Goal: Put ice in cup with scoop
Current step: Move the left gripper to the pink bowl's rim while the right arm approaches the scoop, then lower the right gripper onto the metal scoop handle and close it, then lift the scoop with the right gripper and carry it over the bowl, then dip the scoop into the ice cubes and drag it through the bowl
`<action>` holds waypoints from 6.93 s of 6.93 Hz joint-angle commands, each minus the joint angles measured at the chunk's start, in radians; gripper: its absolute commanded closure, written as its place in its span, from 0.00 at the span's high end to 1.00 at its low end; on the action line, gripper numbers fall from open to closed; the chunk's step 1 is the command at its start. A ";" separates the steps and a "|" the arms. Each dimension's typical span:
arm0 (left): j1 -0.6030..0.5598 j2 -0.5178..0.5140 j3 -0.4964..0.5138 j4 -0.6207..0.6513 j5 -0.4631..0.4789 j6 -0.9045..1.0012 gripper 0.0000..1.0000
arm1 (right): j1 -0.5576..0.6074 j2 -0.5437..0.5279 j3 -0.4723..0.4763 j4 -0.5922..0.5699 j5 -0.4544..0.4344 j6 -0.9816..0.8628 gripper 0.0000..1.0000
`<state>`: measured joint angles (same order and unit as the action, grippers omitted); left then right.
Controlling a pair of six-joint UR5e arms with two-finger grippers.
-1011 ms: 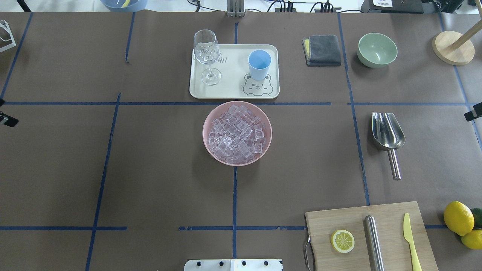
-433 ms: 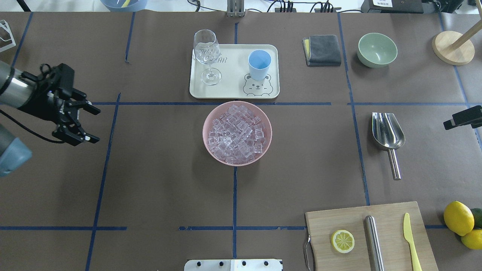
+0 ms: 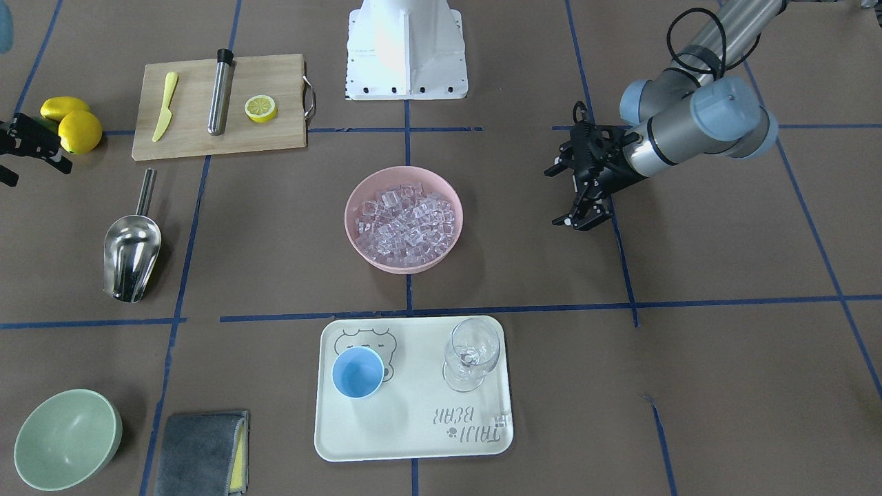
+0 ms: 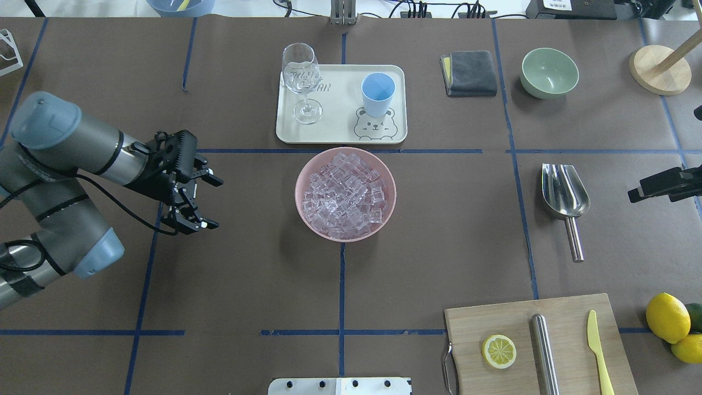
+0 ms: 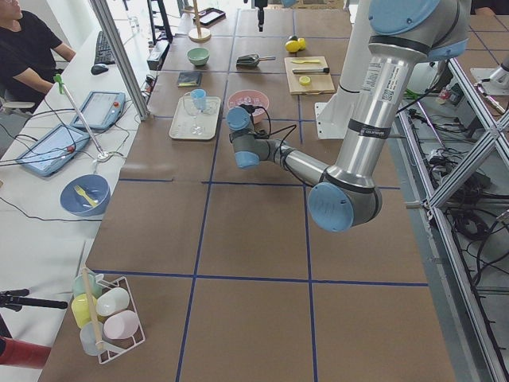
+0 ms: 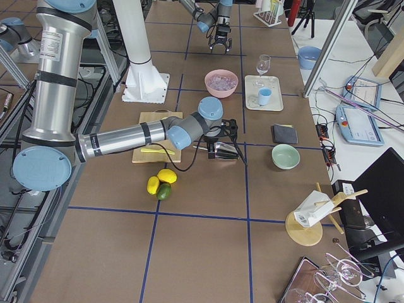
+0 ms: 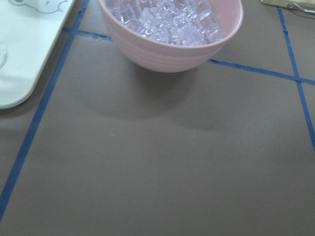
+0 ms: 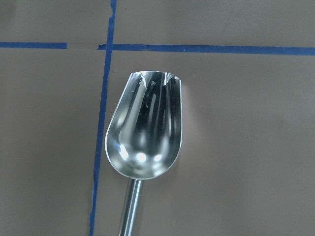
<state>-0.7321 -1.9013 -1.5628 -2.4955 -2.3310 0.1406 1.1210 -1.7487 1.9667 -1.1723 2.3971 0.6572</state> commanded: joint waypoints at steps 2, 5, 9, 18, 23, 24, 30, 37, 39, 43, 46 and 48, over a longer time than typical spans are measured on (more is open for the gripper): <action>0.124 -0.094 0.067 -0.118 0.248 -0.001 1.00 | -0.050 -0.003 0.040 0.000 -0.010 0.065 1.00; 0.163 -0.117 0.142 -0.200 0.352 -0.041 1.00 | -0.163 -0.015 0.093 0.000 -0.106 0.190 1.00; 0.183 -0.142 0.171 -0.198 0.351 -0.133 1.00 | -0.294 -0.022 0.113 0.000 -0.246 0.298 1.00; 0.183 -0.154 0.173 -0.200 0.351 -0.133 1.00 | -0.524 -0.017 -0.029 0.164 -0.559 0.575 0.92; 0.181 -0.154 0.172 -0.200 0.351 -0.133 1.00 | -0.518 -0.031 -0.025 0.166 -0.550 0.558 0.00; 0.181 -0.154 0.172 -0.200 0.351 -0.133 1.00 | -0.517 -0.031 -0.008 0.166 -0.550 0.530 0.00; 0.181 -0.154 0.165 -0.203 0.349 -0.125 1.00 | -0.495 -0.034 0.216 0.163 -0.428 0.082 0.00; 0.181 -0.153 0.168 -0.203 0.352 -0.125 1.00 | -0.546 0.455 0.227 -0.395 -0.401 -0.269 0.00; 0.181 -0.153 0.170 -0.203 0.352 -0.125 1.00 | -0.544 0.744 0.225 -0.928 -0.408 -0.451 0.00; 0.181 -0.154 0.172 -0.203 0.354 -0.125 1.00 | -0.543 0.965 0.094 -1.397 -0.460 -0.712 0.00; 0.183 -0.154 0.173 -0.203 0.354 -0.125 1.00 | -0.543 1.103 -0.086 -1.555 -0.528 -0.824 0.00; 0.192 -0.153 0.182 -0.226 0.390 -0.127 1.00 | -0.544 1.143 -0.167 -1.566 -0.544 -0.835 0.00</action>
<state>-0.5455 -2.0553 -1.3875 -2.7045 -1.9617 0.0150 0.5781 -0.6323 1.8560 -2.7292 1.8623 -0.1695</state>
